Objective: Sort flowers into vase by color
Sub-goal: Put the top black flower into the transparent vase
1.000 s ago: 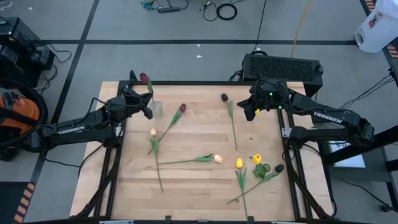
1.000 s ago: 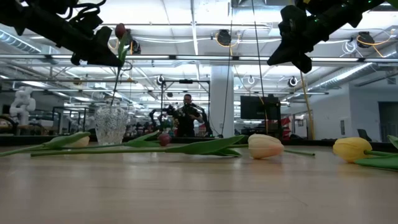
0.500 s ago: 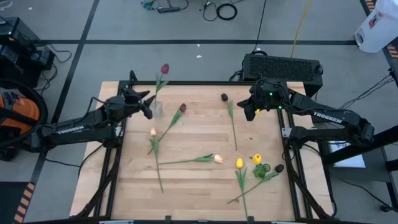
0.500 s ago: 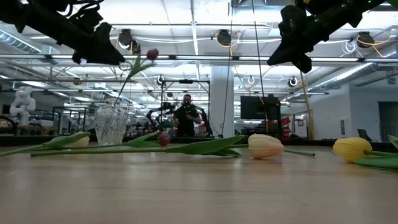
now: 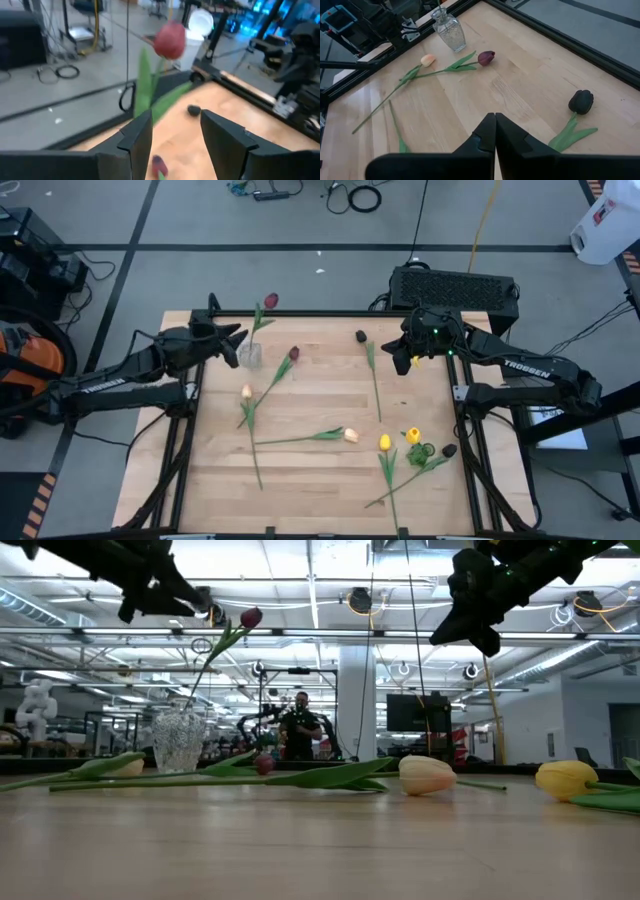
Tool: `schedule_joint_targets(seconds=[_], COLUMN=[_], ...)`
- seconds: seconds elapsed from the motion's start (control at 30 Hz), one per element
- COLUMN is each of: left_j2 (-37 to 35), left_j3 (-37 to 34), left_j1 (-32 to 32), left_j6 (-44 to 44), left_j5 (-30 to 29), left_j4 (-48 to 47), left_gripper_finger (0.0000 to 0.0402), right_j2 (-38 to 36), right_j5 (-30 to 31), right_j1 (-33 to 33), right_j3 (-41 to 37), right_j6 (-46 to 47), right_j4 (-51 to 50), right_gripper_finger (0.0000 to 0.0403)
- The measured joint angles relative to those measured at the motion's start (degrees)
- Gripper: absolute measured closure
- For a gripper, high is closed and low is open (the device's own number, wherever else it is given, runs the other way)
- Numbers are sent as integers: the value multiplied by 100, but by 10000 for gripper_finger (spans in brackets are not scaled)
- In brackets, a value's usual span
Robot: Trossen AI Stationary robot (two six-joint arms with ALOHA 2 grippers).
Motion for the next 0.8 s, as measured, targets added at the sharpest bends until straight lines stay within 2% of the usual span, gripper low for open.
schedule_joint_targets(seconds=[0.27,0.47,0.8], left_j2=[906,1775,3123], left_j3=[899,1409,1751], left_j1=[-484,-704,-1016], left_j6=[-771,-1855,-2416], left_j5=[-125,-82,520], left_j4=[-1170,-1901,-1940], left_gripper_finger=[226,226,226], right_j2=[0,0,0], right_j5=[-22,-24,-49], right_j1=[2,2,2], right_j3=[0,0,0], right_j6=[-96,-96,-203], right_j4=[-2,-6,-157], right_gripper_finger=[403,403,403])
